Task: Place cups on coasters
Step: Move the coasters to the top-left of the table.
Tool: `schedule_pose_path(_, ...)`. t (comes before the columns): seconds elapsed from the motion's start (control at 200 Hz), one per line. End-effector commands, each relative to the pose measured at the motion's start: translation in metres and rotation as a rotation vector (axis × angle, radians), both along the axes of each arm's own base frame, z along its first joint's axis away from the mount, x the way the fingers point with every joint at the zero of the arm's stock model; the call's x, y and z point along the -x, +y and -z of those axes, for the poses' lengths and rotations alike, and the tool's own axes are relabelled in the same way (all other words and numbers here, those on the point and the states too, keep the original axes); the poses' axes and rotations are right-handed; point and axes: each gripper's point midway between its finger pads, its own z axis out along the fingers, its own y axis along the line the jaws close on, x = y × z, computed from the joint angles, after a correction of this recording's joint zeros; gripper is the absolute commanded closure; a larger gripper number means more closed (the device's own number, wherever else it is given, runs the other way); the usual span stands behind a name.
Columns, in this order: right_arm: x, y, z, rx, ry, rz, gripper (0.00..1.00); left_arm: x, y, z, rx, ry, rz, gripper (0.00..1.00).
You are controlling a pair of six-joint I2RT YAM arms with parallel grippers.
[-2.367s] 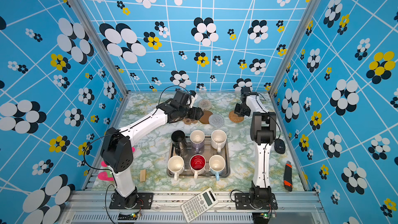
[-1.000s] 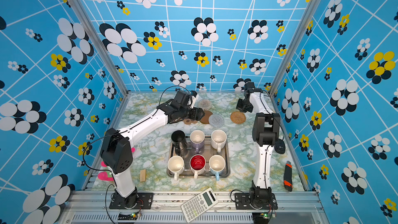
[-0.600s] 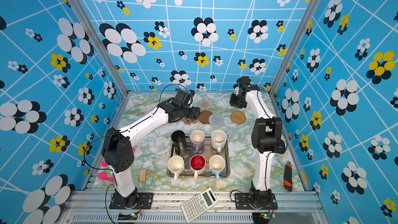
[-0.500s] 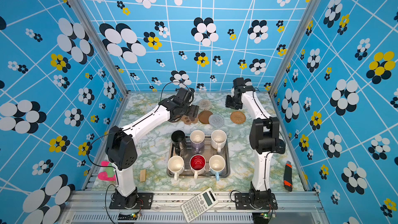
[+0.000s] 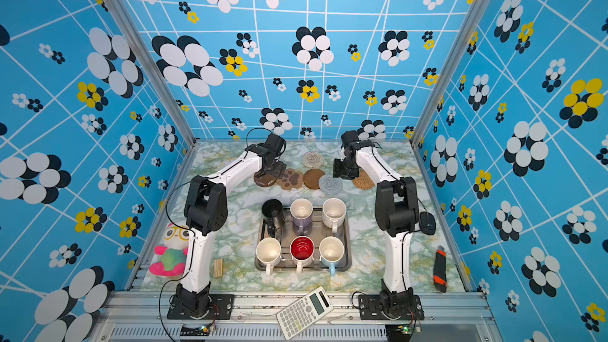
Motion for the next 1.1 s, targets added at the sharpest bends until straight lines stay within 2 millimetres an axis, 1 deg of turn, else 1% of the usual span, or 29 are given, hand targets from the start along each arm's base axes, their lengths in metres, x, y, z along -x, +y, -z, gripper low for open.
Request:
schedule_pose_path(0.0, 0.001, 0.002, -0.016, -0.032, -0.04, 0.001, 0.56, -0.011, 0.004, 0.003, 0.033, 0.025, -0.001, 0.15)
schedule_pose_path(0.115, 0.003, 0.002, -0.016, -0.037, -0.038, 0.012, 0.56, -0.015, 0.007, 0.014, 0.077, 0.057, -0.012, 0.15)
schedule_pose_path(0.375, 0.003, 0.003, -0.016, -0.046, -0.034, 0.022, 0.56, -0.015, -0.004, 0.035, 0.139, 0.099, 0.004, 0.16)
schedule_pose_path(0.505, 0.005, 0.002, -0.017, -0.039, -0.033, 0.021, 0.56, -0.014, 0.0, 0.048, 0.115, 0.121, -0.006, 0.16)
schedule_pose_path(0.72, 0.006, 0.001, -0.015, -0.039, -0.029, 0.024, 0.56, -0.011, 0.009, 0.063, 0.084, 0.15, -0.026, 0.16)
schedule_pose_path(0.855, 0.007, 0.001, -0.014, -0.038, -0.024, 0.026, 0.56, -0.009, 0.015, 0.069, 0.064, 0.163, -0.043, 0.17)
schedule_pose_path(1.095, 0.008, 0.0, -0.014, -0.039, -0.023, 0.03, 0.56, -0.007, 0.025, 0.067, 0.052, 0.165, -0.059, 0.21)
